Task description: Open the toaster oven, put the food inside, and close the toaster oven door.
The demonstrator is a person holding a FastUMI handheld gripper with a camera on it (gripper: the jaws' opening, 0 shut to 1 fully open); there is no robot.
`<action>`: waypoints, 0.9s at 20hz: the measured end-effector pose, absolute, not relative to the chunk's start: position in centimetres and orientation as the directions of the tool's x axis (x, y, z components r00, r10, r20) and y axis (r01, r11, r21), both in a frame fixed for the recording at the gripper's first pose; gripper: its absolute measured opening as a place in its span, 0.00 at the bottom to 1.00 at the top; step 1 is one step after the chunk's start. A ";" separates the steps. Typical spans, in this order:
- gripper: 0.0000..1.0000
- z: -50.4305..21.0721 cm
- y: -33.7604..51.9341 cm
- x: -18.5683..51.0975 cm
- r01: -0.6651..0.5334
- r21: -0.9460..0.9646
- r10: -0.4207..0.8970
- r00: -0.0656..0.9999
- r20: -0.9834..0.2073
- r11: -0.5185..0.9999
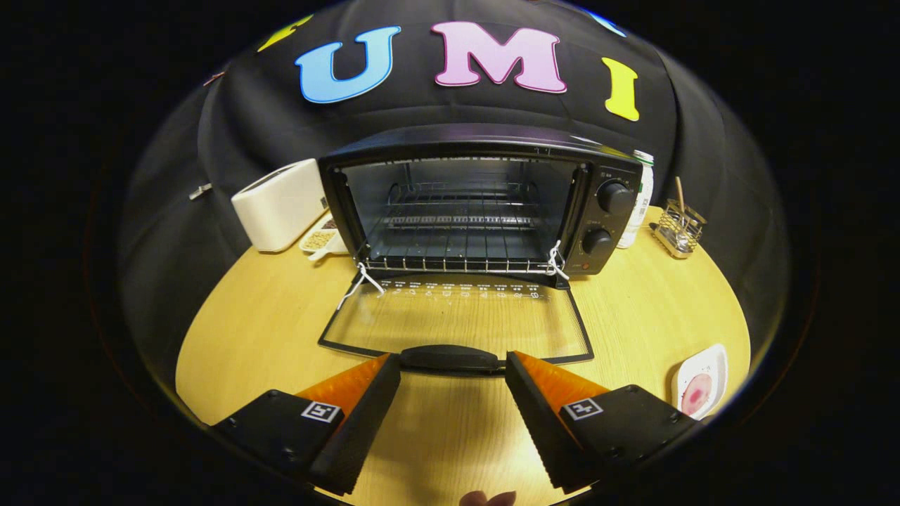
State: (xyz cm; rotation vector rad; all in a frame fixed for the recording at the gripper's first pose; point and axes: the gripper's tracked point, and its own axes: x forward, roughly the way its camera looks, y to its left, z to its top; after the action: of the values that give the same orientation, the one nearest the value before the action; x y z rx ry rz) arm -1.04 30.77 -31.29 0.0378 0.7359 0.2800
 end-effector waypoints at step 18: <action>0.99 -30.0 -3.2 -4.8 -0.151 0.162 0.207 0.358 -0.911 0.975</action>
State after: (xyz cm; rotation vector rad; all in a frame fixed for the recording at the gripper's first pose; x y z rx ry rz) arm -4.76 -3.17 -29.98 0.0537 1.1829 0.2306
